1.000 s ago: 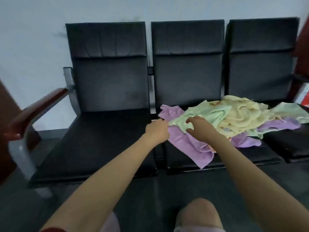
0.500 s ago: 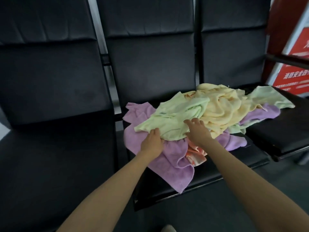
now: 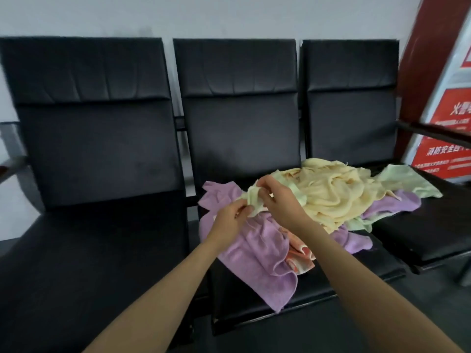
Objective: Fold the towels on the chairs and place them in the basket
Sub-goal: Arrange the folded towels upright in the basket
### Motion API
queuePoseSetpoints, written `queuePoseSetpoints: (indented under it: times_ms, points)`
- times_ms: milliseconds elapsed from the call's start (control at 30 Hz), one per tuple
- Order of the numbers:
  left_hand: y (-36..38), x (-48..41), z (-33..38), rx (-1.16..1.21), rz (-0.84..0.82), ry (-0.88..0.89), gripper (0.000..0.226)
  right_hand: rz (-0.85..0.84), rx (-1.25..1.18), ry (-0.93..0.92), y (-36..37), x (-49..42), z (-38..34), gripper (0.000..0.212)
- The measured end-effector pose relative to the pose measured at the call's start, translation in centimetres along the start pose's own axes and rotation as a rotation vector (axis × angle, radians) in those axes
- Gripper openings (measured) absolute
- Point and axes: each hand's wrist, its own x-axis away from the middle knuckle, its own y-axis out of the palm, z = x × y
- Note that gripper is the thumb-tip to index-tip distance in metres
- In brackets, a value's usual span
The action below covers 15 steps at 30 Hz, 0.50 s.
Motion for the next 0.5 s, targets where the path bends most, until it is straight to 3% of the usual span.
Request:
queuePoseSetpoints:
  times_ms: [100, 167, 267, 333, 433, 500]
  points:
    - [-3.5, 1.9, 2.4, 0.093, 0.147, 0.017, 0.019, -0.056, -0.036, -0.021, -0.8, 0.9, -2.8, 0.013]
    - [-6.0, 3.8, 4.2, 0.069, 0.181, 0.043, 0.019, -0.223, 0.073, 0.018, -0.9, 1.7, -4.3, 0.023]
    - [-9.3, 7.0, 5.9, 0.013, 0.212, 0.051, 0.018, -0.473, 0.23, 0.093, 0.7, 3.5, -6.0, 0.01]
    - [-11.3, 9.3, 6.5, -0.007, 0.271, 0.015, 0.02, -0.538, 0.21, 0.14, 2.4, 4.7, -7.0, 0.015]
    - [-14.3, 12.6, 6.1, -0.013, 0.372, -0.075, 0.022, -0.615, 0.428, 0.079, 4.4, 5.9, -8.7, 0.027]
    - [-16.1, 14.6, 5.6, -0.035, 0.425, -0.119, 0.022, -0.696, 0.454, 0.143, 5.5, 6.6, -9.8, 0.033]
